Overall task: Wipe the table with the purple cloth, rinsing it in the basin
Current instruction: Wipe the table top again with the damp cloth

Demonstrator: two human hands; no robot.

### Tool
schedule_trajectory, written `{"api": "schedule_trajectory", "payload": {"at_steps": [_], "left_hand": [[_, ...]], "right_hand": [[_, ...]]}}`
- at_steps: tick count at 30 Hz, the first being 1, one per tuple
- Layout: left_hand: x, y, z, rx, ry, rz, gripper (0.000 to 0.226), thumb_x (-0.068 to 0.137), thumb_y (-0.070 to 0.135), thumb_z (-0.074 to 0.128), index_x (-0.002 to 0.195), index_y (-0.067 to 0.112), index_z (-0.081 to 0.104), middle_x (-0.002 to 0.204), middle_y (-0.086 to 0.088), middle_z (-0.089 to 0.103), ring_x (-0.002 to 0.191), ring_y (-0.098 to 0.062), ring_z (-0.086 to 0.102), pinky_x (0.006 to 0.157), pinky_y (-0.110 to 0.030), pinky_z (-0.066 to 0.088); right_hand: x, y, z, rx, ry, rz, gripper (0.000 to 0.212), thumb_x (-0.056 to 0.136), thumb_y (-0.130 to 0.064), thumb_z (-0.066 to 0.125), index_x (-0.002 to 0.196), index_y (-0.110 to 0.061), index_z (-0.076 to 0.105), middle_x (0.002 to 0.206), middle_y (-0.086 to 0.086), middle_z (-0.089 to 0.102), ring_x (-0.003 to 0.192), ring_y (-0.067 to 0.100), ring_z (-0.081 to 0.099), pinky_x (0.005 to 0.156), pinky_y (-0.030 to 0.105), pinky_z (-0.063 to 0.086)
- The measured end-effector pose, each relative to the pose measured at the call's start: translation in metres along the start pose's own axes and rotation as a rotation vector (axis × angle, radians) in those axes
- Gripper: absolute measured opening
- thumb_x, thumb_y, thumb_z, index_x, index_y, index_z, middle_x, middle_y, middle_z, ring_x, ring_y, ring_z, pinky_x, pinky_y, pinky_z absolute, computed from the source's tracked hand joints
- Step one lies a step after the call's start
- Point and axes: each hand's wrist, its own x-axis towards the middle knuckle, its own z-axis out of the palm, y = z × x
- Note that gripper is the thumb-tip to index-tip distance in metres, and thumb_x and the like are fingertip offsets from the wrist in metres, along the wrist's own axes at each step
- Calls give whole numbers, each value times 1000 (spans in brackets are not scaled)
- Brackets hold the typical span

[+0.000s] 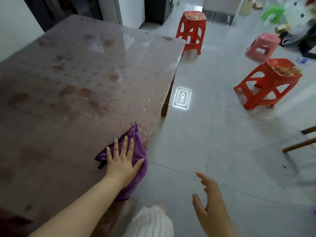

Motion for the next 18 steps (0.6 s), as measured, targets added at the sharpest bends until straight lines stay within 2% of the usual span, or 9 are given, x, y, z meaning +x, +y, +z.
{"api": "schedule_trajectory", "payload": {"at_steps": [2,5,8,10,13,18], "left_hand": [[9,3,-6,-6,4,-40,88,65,72,-11,134,20,-28,152,-4,-23,138,-35,-20,109,-55,-11],[33,8,-17,-59,21,-140,80,82,68,7,141,20,-17,153,-4,-18,139,-35,-18,110,-57,-7],[73,13,-33,-110,44,-226,76,87,63,13,142,19,-14,154,-6,-16,138,-35,-18,109,-58,-7],[107,12,-42,-116,56,-264,75,87,63,12,143,19,-12,154,-6,-15,138,-35,-18,109,-58,-7],[171,10,-61,-128,71,-313,75,86,63,12,143,20,-10,154,-6,-14,139,-34,-16,110,-58,-6],[296,20,-98,-155,100,-356,74,87,63,13,143,20,-8,154,-7,-11,139,-36,-14,110,-60,-5]], "right_hand": [[14,4,-3,16,-23,5,58,72,-40,43,120,-66,27,118,-27,47,108,-8,45,93,25,41],[37,8,-10,31,-77,-17,58,71,-40,43,119,-68,27,120,-41,38,111,-12,42,93,17,37],[71,12,-16,9,-111,-31,60,72,-37,48,117,-70,27,119,-30,45,109,-6,45,93,21,39],[99,17,-20,-17,-119,-41,64,73,-31,51,117,-70,26,118,-26,46,109,-9,45,92,20,39],[146,34,-27,-47,-135,-45,70,72,-22,53,117,-69,28,122,-32,42,111,-13,43,90,12,39],[252,65,-34,-95,-173,5,76,68,-18,56,116,-70,29,118,-17,50,107,-19,44,87,-3,33]]}}
